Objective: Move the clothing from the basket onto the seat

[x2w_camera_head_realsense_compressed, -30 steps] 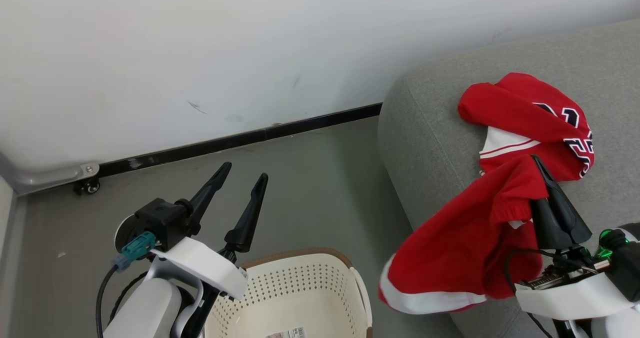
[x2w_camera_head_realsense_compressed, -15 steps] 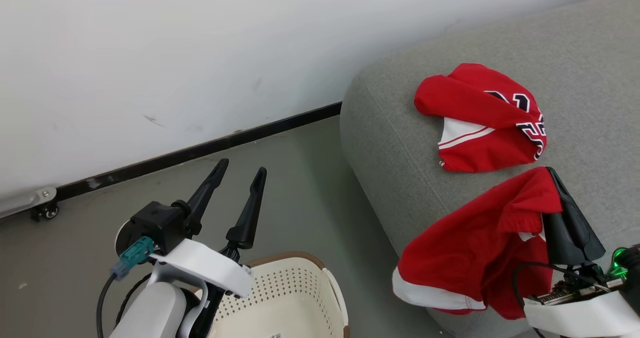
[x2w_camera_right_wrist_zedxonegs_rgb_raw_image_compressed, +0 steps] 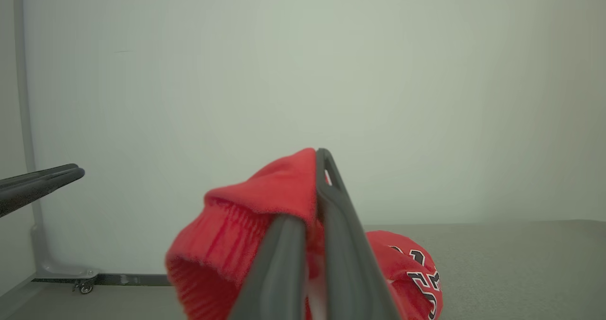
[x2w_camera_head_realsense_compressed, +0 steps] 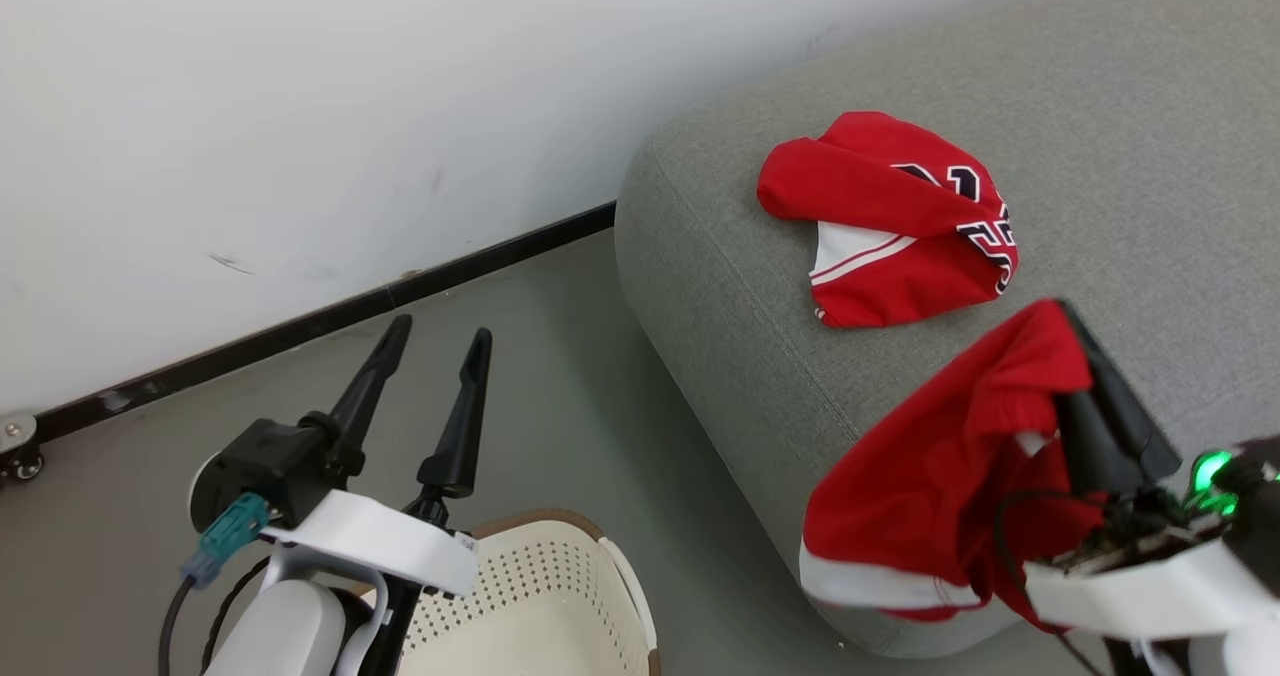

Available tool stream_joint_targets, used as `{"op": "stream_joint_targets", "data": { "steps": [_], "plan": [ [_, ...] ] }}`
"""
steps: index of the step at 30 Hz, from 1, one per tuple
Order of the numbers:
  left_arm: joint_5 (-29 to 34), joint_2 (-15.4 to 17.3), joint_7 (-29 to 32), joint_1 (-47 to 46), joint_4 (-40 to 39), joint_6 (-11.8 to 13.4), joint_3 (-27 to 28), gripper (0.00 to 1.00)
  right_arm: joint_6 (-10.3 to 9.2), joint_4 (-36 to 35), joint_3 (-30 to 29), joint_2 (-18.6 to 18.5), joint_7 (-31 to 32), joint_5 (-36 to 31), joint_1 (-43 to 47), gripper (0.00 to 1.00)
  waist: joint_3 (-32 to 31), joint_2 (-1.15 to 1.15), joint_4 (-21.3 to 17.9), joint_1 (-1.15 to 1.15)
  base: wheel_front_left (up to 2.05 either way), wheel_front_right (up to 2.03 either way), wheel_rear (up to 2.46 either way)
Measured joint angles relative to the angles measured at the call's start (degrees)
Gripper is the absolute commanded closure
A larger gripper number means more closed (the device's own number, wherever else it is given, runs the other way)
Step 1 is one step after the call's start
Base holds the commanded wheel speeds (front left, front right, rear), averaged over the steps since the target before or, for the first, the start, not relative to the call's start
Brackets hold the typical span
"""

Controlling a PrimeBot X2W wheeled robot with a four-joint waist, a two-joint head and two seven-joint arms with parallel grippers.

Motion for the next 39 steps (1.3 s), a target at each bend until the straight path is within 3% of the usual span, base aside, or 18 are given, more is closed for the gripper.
{"op": "stream_joint_targets", "data": {
  "steps": [20, 29, 39],
  "plan": [
    [2.1, 1.8, -0.4, 3.4, -8.9, 4.0, 5.4, 0.0, 0.0, 11.7, -9.3, -10.0, 8.8, 7.2, -34.7, 1.0, 4.7, 0.0, -0.3, 0.0, 0.0, 0.0, 0.0],
    [3.3, 3.7, -0.4, 4.5, -12.3, 5.2, 5.6, 0.0, 0.0, 21.2, -9.7, -15.3, 12.7, 7.0, -44.4, 1.0, 7.7, 0.0, 1.1, 0.0, 0.0, 0.0, 0.0],
    [5.1, 5.7, 1.8, 4.5, -16.9, 5.9, 5.3, 0.0, 0.0, 29.9, -10.1, -19.1, 12.9, 4.8, -54.6, 1.0, 11.2, 0.0, 3.8, 0.0, 0.0, 0.0, 0.0]
  ]
}}
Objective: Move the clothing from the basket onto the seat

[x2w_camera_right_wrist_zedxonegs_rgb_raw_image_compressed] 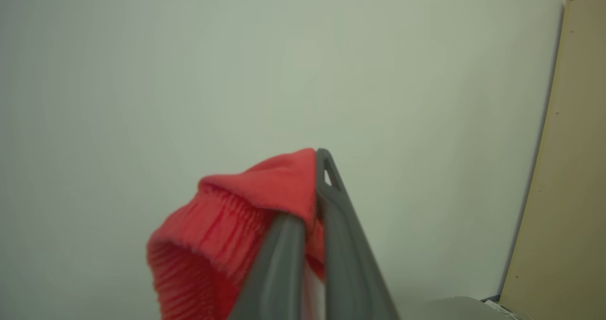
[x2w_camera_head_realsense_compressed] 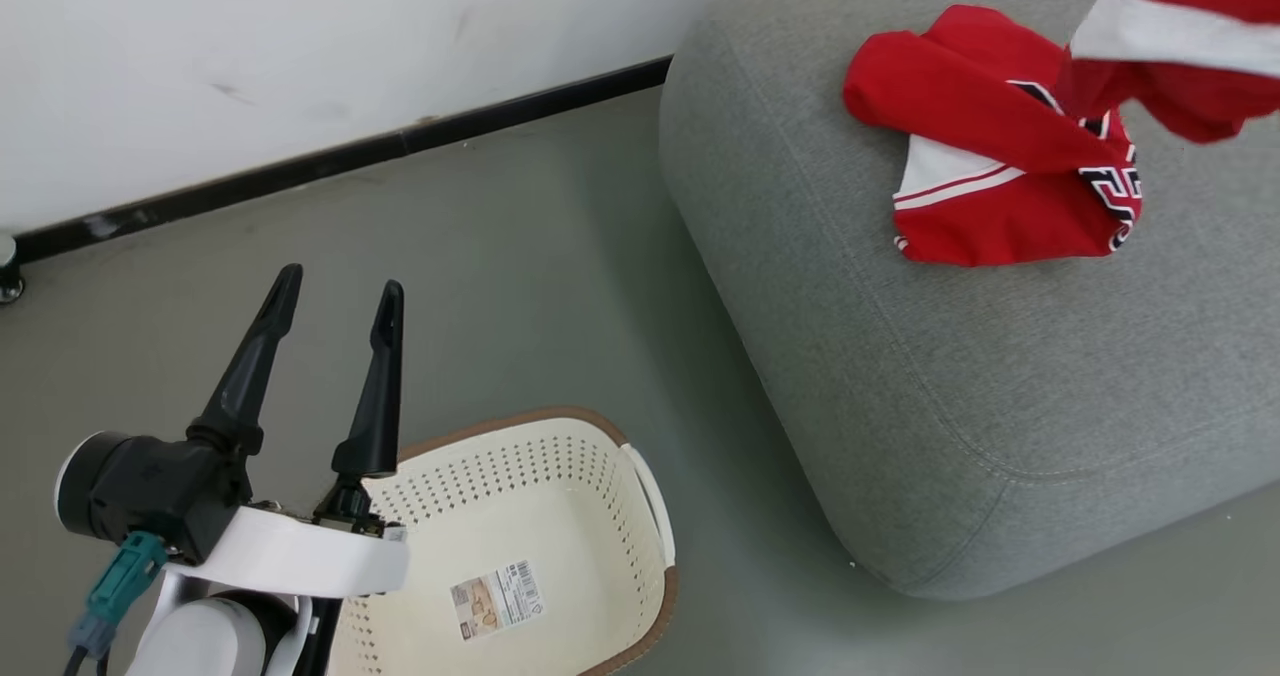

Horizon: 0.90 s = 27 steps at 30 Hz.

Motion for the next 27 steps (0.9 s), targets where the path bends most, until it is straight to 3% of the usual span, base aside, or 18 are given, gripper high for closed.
{"op": "stream_joint_targets", "data": {
  "steps": [6, 18, 27],
  "plan": [
    [0.5, 1.0, 2.0, 0.0, -2.9, -0.1, -1.2, 0.0, 0.0, 4.7, 0.3, -0.8, -1.1, -0.5, -6.2, 1.0, 2.5, 0.0, 2.2, 0.0, 0.0, 0.0, 0.0],
    [1.6, 1.5, 4.5, -1.0, -7.2, -0.5, -2.3, 0.0, 0.0, 12.5, -1.3, -3.0, -2.3, -4.4, -9.9, 1.0, 7.2, 0.0, 5.5, 0.0, 0.0, 0.0, 0.0],
    [1.9, 1.5, 5.0, -4.1, -9.1, -0.6, -2.4, 0.0, 0.0, 14.1, -4.5, -8.7, -6.2, -9.7, -16.6, 1.0, 10.7, 0.0, 7.1, 0.0, 0.0, 0.0, 0.0]
  ]
}}
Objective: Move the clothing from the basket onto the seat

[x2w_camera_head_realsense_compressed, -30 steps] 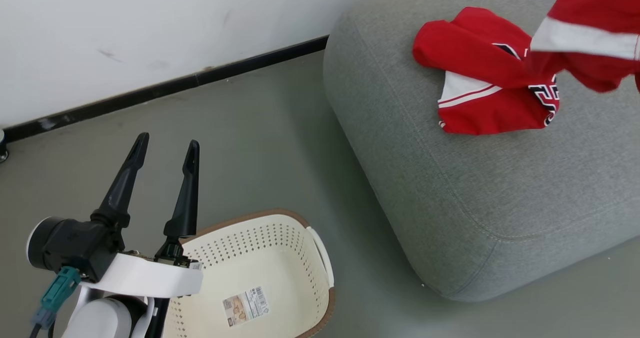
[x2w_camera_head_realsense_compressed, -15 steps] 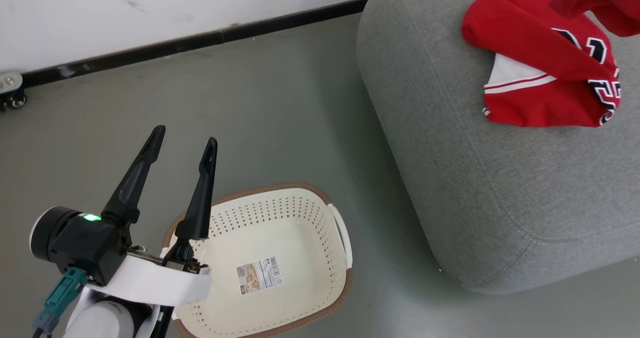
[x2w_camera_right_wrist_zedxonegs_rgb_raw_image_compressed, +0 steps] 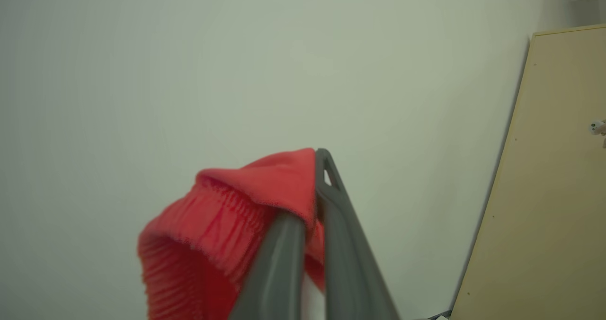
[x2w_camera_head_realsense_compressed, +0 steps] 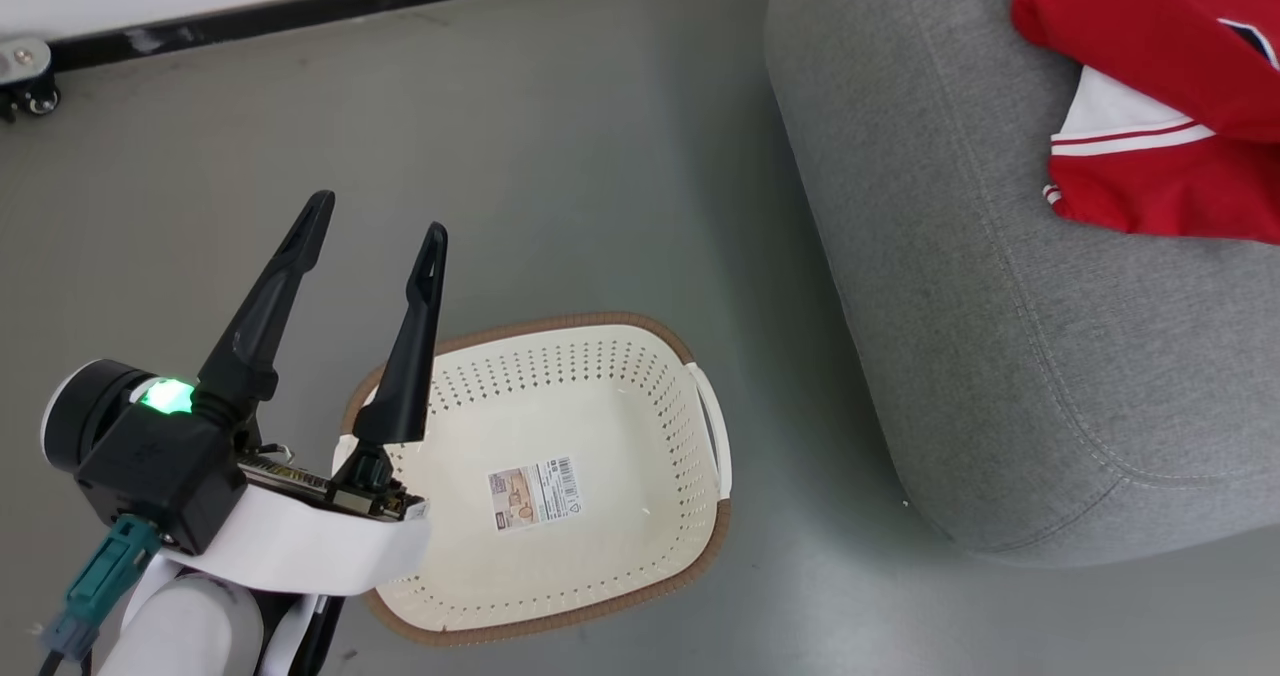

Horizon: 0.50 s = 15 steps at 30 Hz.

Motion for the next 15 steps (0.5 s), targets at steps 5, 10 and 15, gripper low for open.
{"op": "stream_joint_targets", "data": {
  "steps": [5, 10, 15],
  "plan": [
    [0.0, 0.2, 0.7, -0.8, -0.3, -0.3, -0.1, 0.0, 0.0, 2.7, 1.1, 1.1, -1.0, -1.5, 0.5, 1.0, 1.5, 0.0, 0.5, 0.0, 0.0, 0.0, 0.0],
    [0.6, 0.5, 1.4, -1.2, -0.8, -0.3, -0.1, 0.0, 0.01, 6.2, 0.5, 4.6, -2.0, -2.2, 5.2, 1.0, 3.2, 0.0, 0.9, 0.0, 0.0, 0.0, 0.0],
    [1.0, 1.1, 1.9, -2.4, -1.5, -0.3, 0.0, 0.0, 0.01, 10.6, -0.9, 5.8, -3.4, -2.2, 8.1, 1.0, 4.8, 0.0, 1.2, 0.0, 0.0, 0.0, 0.0]
  ]
}}
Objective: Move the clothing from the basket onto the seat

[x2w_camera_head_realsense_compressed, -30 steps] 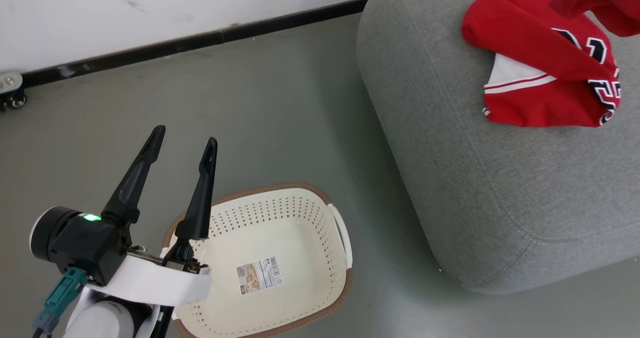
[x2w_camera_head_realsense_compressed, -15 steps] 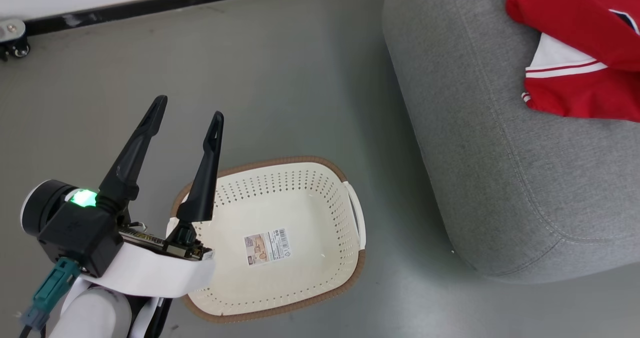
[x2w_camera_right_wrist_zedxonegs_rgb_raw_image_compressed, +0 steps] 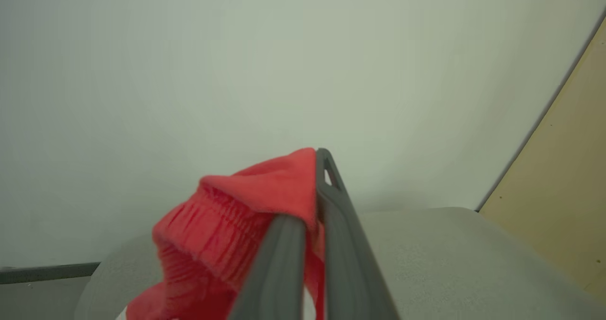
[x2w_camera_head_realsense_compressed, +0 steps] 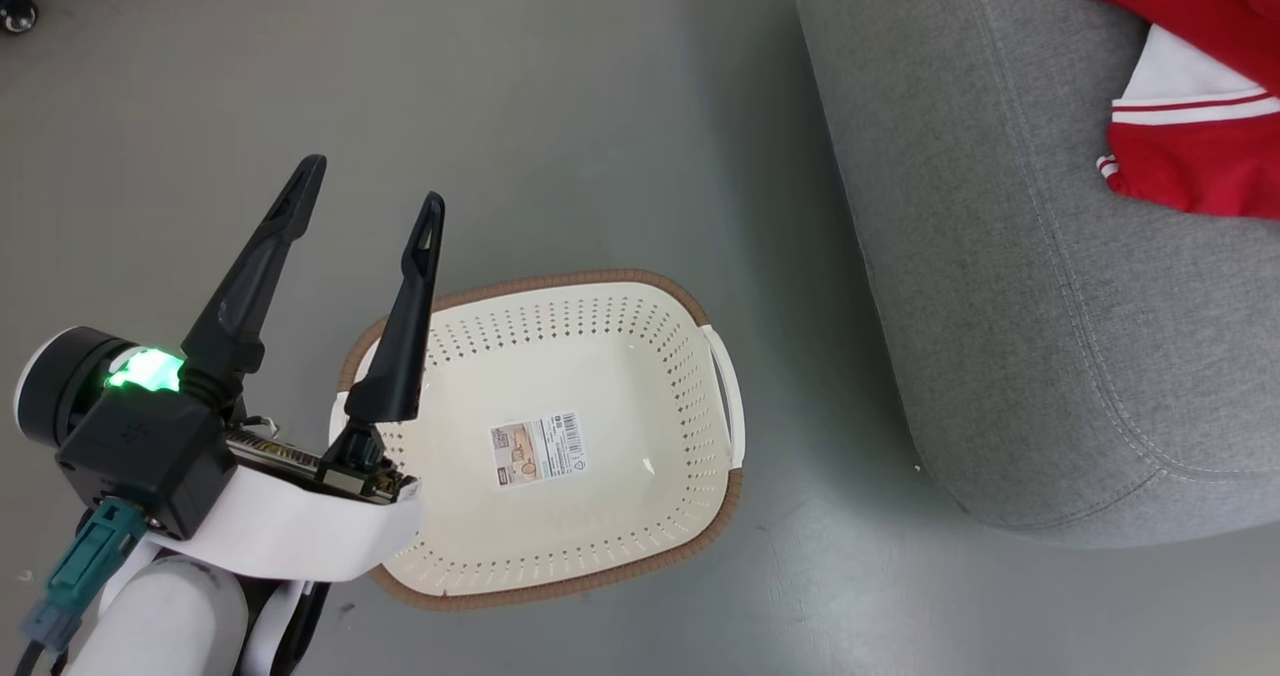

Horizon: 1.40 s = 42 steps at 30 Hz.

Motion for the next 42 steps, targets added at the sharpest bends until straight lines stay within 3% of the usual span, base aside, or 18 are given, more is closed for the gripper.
{"op": "stream_joint_targets", "data": {
  "steps": [19, 28, 30, 31, 34, 36, 37, 42],
  "plan": [
    [0.4, -0.2, -0.6, -1.9, 0.7, 0.0, 1.1, 0.0, 0.0, 12.0, -2.4, 6.0, -3.0, 0.7, 9.9, 1.0, 3.2, 0.0, -2.6, 0.0, 0.0, 0.0, 0.0],
    [0.4, -0.9, -2.1, -2.0, 2.0, 0.0, 1.1, 0.0, 0.0, 13.9, -1.3, 8.0, -4.1, 0.6, 10.7, 1.0, 2.8, 0.0, -4.0, 0.0, 0.0, 0.0, 0.0],
    [0.4, -1.0, -2.1, -2.0, 2.2, 0.0, 1.1, 0.0, 0.0, 14.1, -1.3, 8.1, -4.4, 0.6, 10.8, 0.85, 2.6, 0.0, -4.2, 0.0, 0.0, 0.0, 0.0],
    [0.4, -1.0, -2.5, -2.0, 2.4, 0.0, 1.1, 0.0, 0.0, 14.2, -1.3, 8.1, -4.7, 0.6, 10.8, 0.85, 2.5, 0.0, -4.3, 0.0, 0.0, 0.0, 0.0],
    [0.4, -1.2, -3.1, -2.0, 3.0, 0.0, 1.1, 0.0, 0.0, 15.0, -1.2, 8.3, -4.8, 0.8, 11.0, 0.55, 2.1, 0.0, -4.5, 0.0, 0.0, 0.0, 0.0],
    [0.2, -1.6, -3.6, -2.0, 3.3, 0.1, 1.0, 0.0, 0.0, 15.1, -1.0, 8.5, -5.2, 1.2, 11.7, 0.14, 1.9, 0.0, -4.7, 0.0, 0.0, 0.0, 0.0],
    [0.0, -1.8, -3.6, -2.0, 3.5, 0.1, 1.0, 0.0, 0.0, 15.2, -0.9, 8.5, -5.2, 1.3, 12.0, 0.0, 1.7, 0.0, -4.8, 0.0, 0.0, 0.0, 0.0],
    [-0.1, -2.7, -4.6, -2.0, 4.4, 0.1, 1.0, 0.0, -0.01, 15.4, 0.3, 8.6, -5.9, 2.5, 13.1, 0.0, 1.0, 0.0, -5.1, 0.0, 0.0, 0.0, 0.0]
  ]
}}
